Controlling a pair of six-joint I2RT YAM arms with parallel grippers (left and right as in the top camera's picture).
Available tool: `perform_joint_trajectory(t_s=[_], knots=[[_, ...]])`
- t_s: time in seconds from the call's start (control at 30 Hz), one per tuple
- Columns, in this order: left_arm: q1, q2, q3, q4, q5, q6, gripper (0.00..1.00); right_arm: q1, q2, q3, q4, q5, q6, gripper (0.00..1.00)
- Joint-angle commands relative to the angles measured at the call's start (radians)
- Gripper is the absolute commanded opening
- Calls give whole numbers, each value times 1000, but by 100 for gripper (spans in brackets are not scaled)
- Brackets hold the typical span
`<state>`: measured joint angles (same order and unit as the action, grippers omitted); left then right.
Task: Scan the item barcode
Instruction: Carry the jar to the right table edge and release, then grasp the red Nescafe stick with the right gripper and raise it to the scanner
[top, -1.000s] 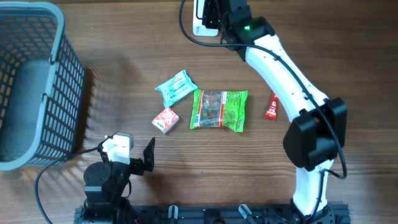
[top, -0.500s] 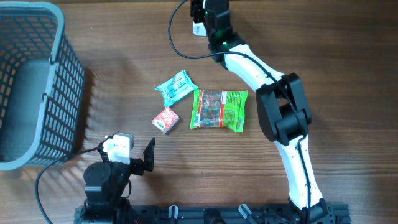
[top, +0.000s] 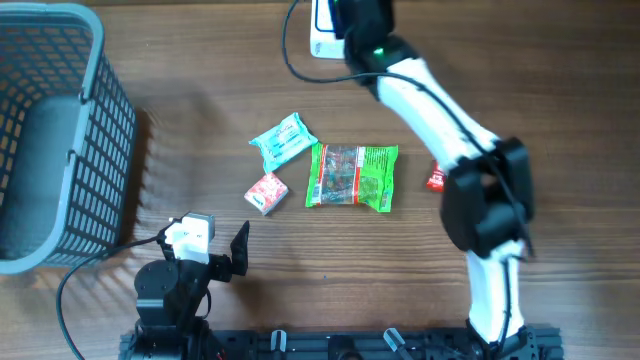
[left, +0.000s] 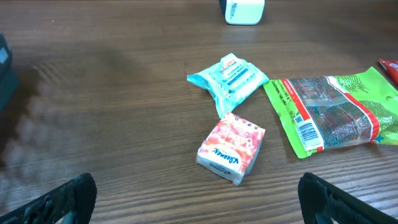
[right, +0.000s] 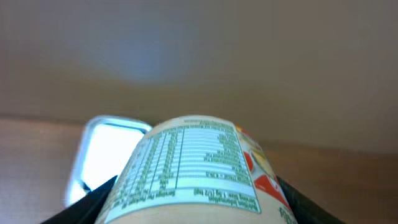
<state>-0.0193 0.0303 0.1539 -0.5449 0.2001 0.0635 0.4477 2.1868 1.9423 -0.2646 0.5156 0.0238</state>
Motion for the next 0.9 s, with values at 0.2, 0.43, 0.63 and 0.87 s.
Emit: perform_joint_trajectory(t_s=[0.2, 0.43, 0.63, 0.87], knots=[[5, -5, -5, 2, 9, 11, 100, -579, -161, -1, -712, -161, 513, 61], [5, -5, -5, 2, 9, 11, 100, -989, -5, -8, -703, -362, 572, 64], [5, -5, -5, 2, 9, 11, 100, -1070, 147, -10, -682, -390, 579, 66], [5, -5, -5, 2, 9, 11, 100, -1075, -19, 44, -692, -341, 450, 100]])
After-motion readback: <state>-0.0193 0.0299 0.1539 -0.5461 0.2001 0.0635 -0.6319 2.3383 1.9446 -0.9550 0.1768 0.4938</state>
